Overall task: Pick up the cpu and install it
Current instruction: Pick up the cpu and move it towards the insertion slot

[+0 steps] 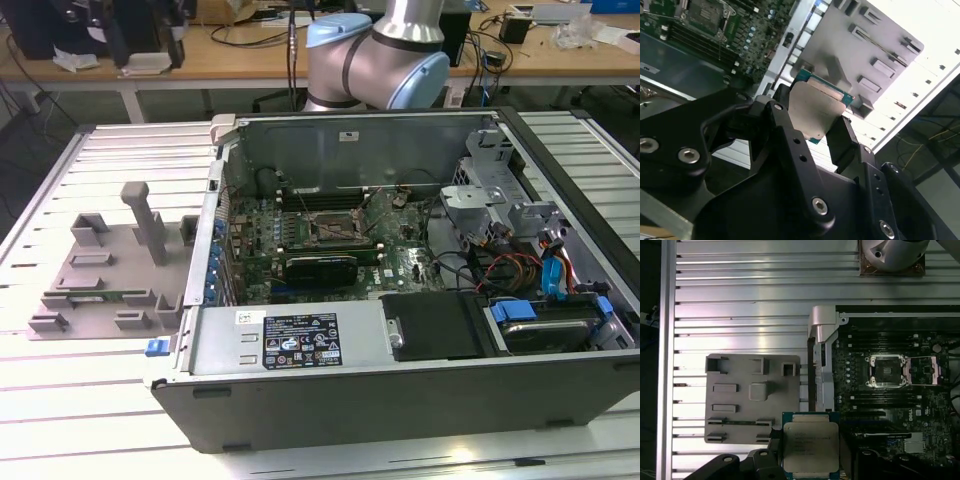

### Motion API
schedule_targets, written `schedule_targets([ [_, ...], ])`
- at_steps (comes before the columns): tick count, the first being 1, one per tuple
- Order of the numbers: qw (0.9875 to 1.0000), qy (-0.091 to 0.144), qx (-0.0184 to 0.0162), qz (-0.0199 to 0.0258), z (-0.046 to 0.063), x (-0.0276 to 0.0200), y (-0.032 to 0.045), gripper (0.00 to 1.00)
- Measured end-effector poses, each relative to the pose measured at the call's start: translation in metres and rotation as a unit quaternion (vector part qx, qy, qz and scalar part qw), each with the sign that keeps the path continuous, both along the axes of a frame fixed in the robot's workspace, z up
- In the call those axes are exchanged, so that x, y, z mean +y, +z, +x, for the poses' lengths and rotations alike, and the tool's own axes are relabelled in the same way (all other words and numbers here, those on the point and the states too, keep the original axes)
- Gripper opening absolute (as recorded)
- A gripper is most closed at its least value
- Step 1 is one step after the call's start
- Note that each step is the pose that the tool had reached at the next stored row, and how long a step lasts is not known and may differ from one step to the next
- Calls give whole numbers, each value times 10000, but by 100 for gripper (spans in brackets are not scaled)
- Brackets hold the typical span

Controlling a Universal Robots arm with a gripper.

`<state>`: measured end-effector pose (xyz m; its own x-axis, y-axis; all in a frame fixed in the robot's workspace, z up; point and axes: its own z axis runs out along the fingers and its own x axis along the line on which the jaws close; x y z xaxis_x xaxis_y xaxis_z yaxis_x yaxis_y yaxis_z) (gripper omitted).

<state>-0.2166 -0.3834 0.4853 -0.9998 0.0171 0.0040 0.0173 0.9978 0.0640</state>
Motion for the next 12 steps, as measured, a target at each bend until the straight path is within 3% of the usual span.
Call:
schedule_targets([
  [12, 10000, 1, 4, -1, 642, 0, -2, 54],
])
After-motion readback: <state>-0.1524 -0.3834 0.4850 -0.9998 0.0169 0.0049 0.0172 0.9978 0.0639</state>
